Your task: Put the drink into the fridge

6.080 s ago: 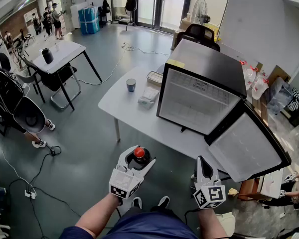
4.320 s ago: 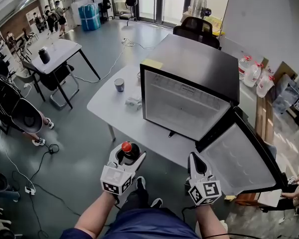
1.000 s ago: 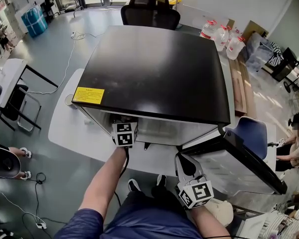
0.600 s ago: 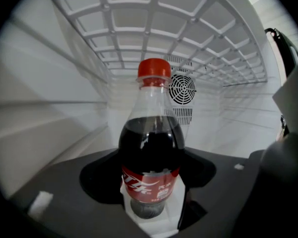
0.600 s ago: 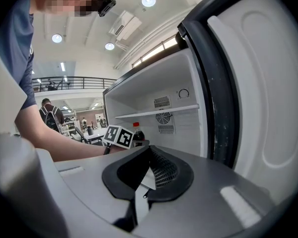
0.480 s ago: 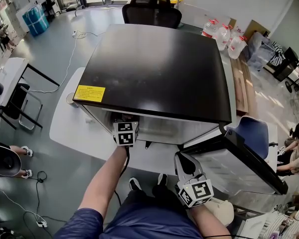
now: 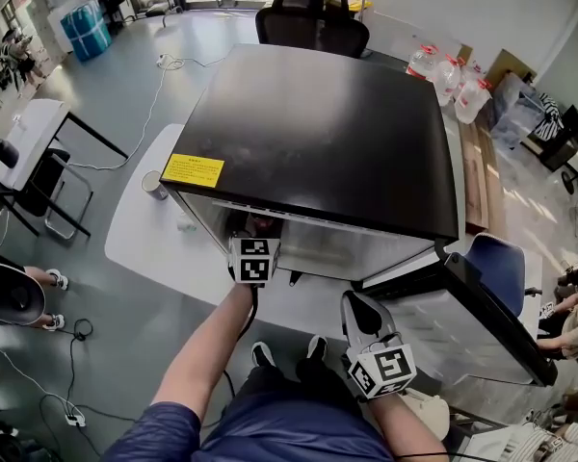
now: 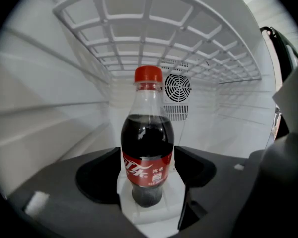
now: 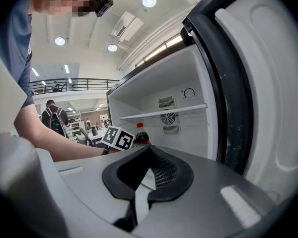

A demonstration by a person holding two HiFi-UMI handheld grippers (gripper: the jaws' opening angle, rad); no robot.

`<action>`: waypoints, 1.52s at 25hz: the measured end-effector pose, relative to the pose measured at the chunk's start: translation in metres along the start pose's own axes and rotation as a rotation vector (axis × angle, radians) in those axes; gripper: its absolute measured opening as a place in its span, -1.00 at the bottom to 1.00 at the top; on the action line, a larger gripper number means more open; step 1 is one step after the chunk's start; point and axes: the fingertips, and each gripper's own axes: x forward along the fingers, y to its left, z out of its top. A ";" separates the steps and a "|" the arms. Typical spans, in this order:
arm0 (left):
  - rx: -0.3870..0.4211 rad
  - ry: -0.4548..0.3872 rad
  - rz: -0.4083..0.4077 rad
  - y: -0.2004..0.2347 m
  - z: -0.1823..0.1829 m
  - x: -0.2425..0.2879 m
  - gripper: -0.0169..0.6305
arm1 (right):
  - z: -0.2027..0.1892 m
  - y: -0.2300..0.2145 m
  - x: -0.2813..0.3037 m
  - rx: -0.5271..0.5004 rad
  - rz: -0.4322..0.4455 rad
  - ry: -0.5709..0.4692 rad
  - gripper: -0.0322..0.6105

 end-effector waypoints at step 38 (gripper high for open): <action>-0.125 -0.293 0.000 0.002 0.029 -0.228 -0.93 | 0.041 0.050 0.062 -0.026 0.176 -0.077 -0.88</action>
